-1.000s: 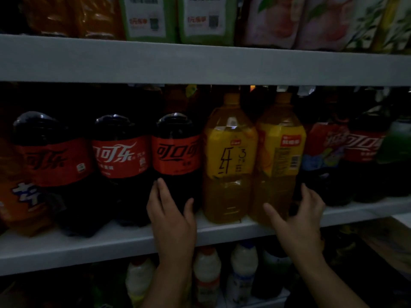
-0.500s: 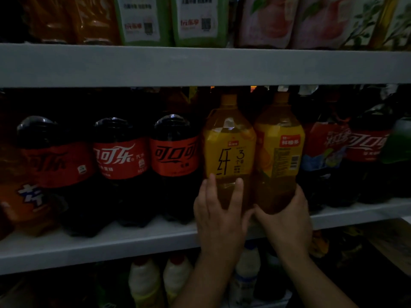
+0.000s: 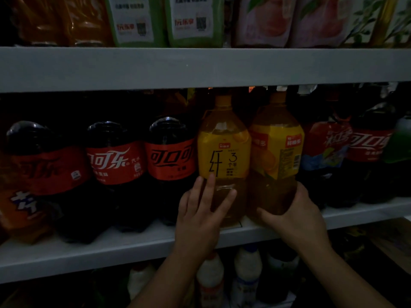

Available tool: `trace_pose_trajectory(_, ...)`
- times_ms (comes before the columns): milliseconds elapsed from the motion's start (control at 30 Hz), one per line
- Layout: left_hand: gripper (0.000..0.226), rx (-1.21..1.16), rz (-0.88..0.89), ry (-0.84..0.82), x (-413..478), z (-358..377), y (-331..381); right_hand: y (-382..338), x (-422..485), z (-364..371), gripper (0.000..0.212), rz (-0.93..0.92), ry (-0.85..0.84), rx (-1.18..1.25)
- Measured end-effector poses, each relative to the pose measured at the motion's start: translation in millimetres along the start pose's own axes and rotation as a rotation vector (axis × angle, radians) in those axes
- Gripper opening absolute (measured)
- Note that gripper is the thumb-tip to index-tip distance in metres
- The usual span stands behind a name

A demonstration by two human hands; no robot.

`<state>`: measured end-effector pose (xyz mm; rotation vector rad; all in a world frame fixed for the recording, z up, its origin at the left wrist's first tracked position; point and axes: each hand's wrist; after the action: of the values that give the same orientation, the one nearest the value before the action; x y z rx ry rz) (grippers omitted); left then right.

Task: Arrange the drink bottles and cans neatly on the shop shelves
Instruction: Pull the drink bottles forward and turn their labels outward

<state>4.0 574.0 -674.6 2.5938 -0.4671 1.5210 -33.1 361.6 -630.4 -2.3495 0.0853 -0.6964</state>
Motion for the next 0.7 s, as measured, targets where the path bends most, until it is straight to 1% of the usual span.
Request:
trace_pose_trajectory(33,0.074,0.001,-0.012,-0.003,-0.2,0.4,1.6,-3.3,0.1,-8.4,0.092,0.000,-0.061,-0.099)
trace_pose_trajectory(67,0.074,-0.003,-0.027,-0.008,-0.6,1.2,3.9,-6.9,1.2,-18.1,0.083,-0.017,-0.084,-0.223)
trace_pose_trajectory(100,0.072,-0.016,-0.045,-0.011,-1.3,1.7,6.8,-11.4,3.2,-28.9,0.073,-0.056,-0.049,-0.327)
trace_pose_trajectory(133,0.068,-0.041,-0.068,-0.011,-1.9,1.7,10.7,-17.4,6.7,-39.9,0.065,-0.119,0.047,-0.364)
trace_pose_trajectory(167,0.065,-0.071,-0.097,-0.014,-2.5,1.4,15.5,-25.9,11.7,-51.5,0.060,-0.197,0.172,-0.321)
trace_pose_trajectory(233,0.064,-0.117,-0.139,-0.016,-2.4,0.7,26.6,-48.3,28.0,-73.1,0.055,-0.353,0.406,-0.142)
trace_pose_trajectory(267,0.065,-0.126,-0.144,-0.006,-1.4,1.1,32.8,-59.3,38.8,-80.6,0.058,-0.395,0.463,-0.109)
trace_pose_trajectory(300,0.067,-0.128,-0.146,0.008,0.4,1.6,39.1,-69.3,50.5,-85.9,0.065,-0.405,0.464,-0.116)
trace_pose_trajectory(333,0.069,-0.119,-0.151,0.015,3.3,2.3,45.4,-78.4,62.1,-88.5,0.075,-0.387,0.414,-0.145)
trace_pose_trajectory(400,0.078,-0.082,-0.176,0.013,10.1,3.7,54.7,-94.8,81.5,-90.9,0.089,-0.326,0.250,-0.186)
trace_pose_trajectory(467,0.082,-0.041,-0.206,0.008,14.4,5.7,56.5,-104.3,93.6,-91.8,0.094,-0.292,0.100,-0.240)
trace_pose_trajectory(533,0.076,-0.012,-0.209,0.017,14.5,9.3,52.4,-107.1,100.4,-91.1,0.098,-0.279,-0.013,-0.374)
trace_pose_trajectory(600,0.072,-0.002,-0.195,0.028,13.5,12.1,48.1,-107.4,105.2,-88.8,0.098,-0.280,-0.064,-0.441)
trace_pose_trajectory(700,0.071,-0.027,-0.190,0.018,14.6,12.9,48.0,-106.7,112.2,-92.1,0.093,-0.280,-0.095,-0.399)
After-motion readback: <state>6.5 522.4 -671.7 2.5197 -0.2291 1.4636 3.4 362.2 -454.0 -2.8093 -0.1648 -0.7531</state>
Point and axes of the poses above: each hand's wrist, its own x-axis towards the middle knuckle, its own z-axis out of the palm, y = z × x, and after that the axes turned 10 degrees about -z, right-handed
